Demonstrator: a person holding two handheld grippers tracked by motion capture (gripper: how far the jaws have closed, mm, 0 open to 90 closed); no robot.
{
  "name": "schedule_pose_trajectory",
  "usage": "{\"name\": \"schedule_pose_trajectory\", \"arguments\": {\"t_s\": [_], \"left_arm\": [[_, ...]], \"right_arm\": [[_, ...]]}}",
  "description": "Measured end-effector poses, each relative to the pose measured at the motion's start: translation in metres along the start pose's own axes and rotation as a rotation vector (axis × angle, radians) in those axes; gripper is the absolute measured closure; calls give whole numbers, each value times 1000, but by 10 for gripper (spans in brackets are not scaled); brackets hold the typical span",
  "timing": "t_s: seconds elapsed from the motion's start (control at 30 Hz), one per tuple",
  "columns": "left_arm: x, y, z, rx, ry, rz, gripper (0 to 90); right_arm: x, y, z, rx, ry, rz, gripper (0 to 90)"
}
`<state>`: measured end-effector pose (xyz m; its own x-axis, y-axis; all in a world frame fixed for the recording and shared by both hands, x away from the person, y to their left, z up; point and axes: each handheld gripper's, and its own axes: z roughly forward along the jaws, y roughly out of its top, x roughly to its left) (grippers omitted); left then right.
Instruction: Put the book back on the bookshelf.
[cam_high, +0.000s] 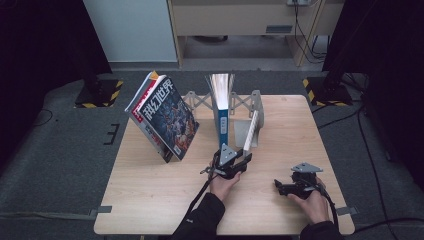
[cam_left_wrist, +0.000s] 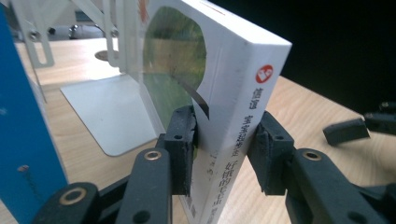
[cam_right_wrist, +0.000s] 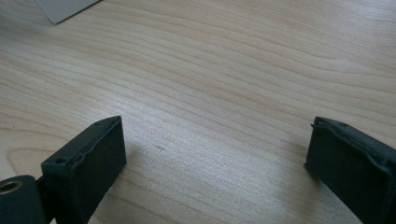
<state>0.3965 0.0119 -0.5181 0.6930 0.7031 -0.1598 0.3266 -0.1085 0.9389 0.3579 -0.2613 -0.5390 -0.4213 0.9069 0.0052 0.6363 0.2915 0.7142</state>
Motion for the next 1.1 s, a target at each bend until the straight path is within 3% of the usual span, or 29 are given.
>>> {"name": "schedule_pose_trajectory", "arguments": {"t_s": [0.1, 0.4, 1.1], "left_arm": [[-2, -2, -4, 10, -26, 3, 616], [-3, 1, -4, 35, -20, 32, 657], [5, 23, 44, 58, 34, 10, 654]], "right_arm": [[0, 0, 0, 0, 0, 0, 50], [0, 0, 0, 0, -1, 0, 49], [0, 0, 0, 0, -1, -2, 49]]}}
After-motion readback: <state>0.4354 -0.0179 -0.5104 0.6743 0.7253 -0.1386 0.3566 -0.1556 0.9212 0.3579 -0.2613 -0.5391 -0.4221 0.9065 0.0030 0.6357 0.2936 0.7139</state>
